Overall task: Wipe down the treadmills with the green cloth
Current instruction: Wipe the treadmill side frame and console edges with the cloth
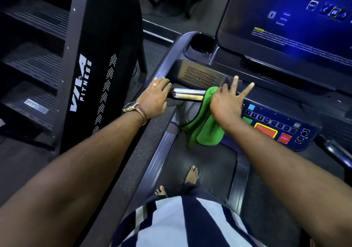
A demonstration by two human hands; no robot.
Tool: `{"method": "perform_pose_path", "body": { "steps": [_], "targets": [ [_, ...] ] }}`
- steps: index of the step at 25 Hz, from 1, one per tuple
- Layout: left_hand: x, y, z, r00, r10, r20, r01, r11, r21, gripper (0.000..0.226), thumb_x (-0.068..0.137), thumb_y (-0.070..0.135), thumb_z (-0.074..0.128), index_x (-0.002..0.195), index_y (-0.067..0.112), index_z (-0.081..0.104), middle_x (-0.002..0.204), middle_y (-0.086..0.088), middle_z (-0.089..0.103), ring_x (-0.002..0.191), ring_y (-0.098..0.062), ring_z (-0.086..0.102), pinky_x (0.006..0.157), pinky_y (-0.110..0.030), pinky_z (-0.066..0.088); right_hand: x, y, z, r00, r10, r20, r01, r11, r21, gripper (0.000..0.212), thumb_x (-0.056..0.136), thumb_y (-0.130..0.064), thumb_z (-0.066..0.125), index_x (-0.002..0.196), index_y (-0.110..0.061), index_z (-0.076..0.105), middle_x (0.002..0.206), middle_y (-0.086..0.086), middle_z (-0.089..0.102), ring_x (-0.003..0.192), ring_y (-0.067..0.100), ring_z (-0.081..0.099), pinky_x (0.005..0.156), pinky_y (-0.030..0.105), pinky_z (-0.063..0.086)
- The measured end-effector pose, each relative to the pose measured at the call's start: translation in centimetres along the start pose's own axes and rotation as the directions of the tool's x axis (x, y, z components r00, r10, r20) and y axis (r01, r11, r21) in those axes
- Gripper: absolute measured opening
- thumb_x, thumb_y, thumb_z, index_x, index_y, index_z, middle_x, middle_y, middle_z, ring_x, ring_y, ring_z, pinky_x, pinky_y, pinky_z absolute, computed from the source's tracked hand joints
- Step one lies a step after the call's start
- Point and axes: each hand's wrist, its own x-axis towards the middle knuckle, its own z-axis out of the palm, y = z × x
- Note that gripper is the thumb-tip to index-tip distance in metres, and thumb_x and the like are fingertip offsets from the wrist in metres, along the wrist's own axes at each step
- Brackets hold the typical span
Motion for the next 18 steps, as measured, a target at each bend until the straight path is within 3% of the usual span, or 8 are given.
{"method": "perform_pose_path", "body": {
  "steps": [2, 4, 7, 9, 13, 16, 18],
  "targets": [
    [0.0, -0.2, 0.3, 1.0, -0.02, 0.001, 0.02, 1.0, -0.006, 0.07, 0.071, 0.021, 0.069, 0.13, -0.007, 0.047, 0.134, -0.024, 0.046, 0.126, -0.039, 0.041, 0.114, -0.044, 0.028, 0.5, -2.7, -0.8, 0.998, -0.056, 0.005, 0.055, 0.986, 0.159, 0.044, 0.084, -0.016, 0.047, 0.124, 0.0, 0.059, 0.132, 0.023, 0.053, 0.143, 0.043, 0.023, 0.107, 0.074, -0.005],
    [-0.1, 0.0, 0.4, 1.0, -0.026, -0.015, 0.027, 1.0, 0.011, 0.066, 0.069, 0.017, 0.068, 0.127, -0.008, 0.05, 0.13, -0.024, 0.049, 0.123, -0.04, 0.044, 0.113, -0.045, 0.029, 1.4, -7.0, -0.5, 0.967, -0.241, -0.089, 0.256, 0.931, 0.259, 0.052, 0.087, -0.028, 0.051, 0.132, -0.001, 0.053, 0.137, 0.019, 0.052, 0.14, 0.036, 0.032, 0.119, 0.058, 0.005],
    [0.1, 0.4, 0.3, 0.999, -0.027, -0.024, 0.027, 0.999, 0.029, 0.061, 0.069, 0.014, 0.066, 0.124, -0.008, 0.052, 0.127, -0.024, 0.052, 0.12, -0.039, 0.046, 0.113, -0.041, 0.026, 2.9, -8.6, 1.5, 0.859, -0.448, -0.248, 0.503, 0.828, 0.246, 0.056, 0.099, -0.033, 0.039, 0.142, 0.002, 0.04, 0.144, 0.019, 0.046, 0.138, 0.034, 0.036, 0.121, 0.046, 0.01],
    [0.2, 0.5, 0.3, 0.998, -0.051, -0.034, 0.052, 0.999, 0.015, 0.061, 0.07, 0.014, 0.065, 0.125, -0.008, 0.05, 0.128, -0.023, 0.05, 0.12, -0.038, 0.044, 0.113, -0.04, 0.027, 3.4, -6.6, 3.3, 0.814, -0.458, -0.358, 0.536, 0.83, 0.157, 0.053, 0.098, -0.032, 0.039, 0.138, 0.003, 0.045, 0.134, 0.021, 0.054, 0.127, 0.036, 0.047, 0.117, 0.047, 0.023],
    [0.1, 0.5, 0.3, 0.993, -0.116, -0.009, 0.117, 0.993, 0.015, 0.066, 0.072, 0.016, 0.06, 0.131, -0.008, 0.045, 0.133, -0.024, 0.046, 0.124, -0.036, 0.042, 0.115, -0.041, 0.025, 2.6, -7.7, 3.3, 0.89, -0.284, -0.356, 0.389, 0.881, 0.27, 0.043, 0.095, -0.028, 0.041, 0.125, 0.0, 0.052, 0.115, 0.018, 0.059, 0.108, 0.035, 0.052, 0.105, 0.047, 0.033],
    [0.3, 0.4, 0.1, 0.985, -0.171, -0.031, 0.171, 0.985, -0.012, 0.066, 0.071, 0.012, 0.059, 0.131, -0.01, 0.044, 0.132, -0.026, 0.047, 0.122, -0.038, 0.043, 0.115, -0.043, 0.026, 4.1, -10.5, 1.8, 0.77, -0.475, -0.425, 0.566, 0.816, 0.114, 0.04, 0.093, -0.029, 0.037, 0.119, -0.005, 0.056, 0.107, 0.013, 0.064, 0.095, 0.03, 0.059, 0.088, 0.043, 0.043],
    [0.4, 0.3, 0.0, 0.972, -0.224, -0.065, 0.22, 0.974, -0.054, 0.066, 0.067, 0.009, 0.06, 0.128, -0.011, 0.046, 0.129, -0.026, 0.049, 0.119, -0.038, 0.044, 0.113, -0.042, 0.026, 4.9, -9.7, 1.0, 0.815, -0.453, -0.362, 0.526, 0.84, 0.133, 0.039, 0.094, -0.035, 0.038, 0.106, -0.008, 0.063, 0.095, 0.012, 0.068, 0.083, 0.03, 0.063, 0.075, 0.04, 0.046]
  ]
}}
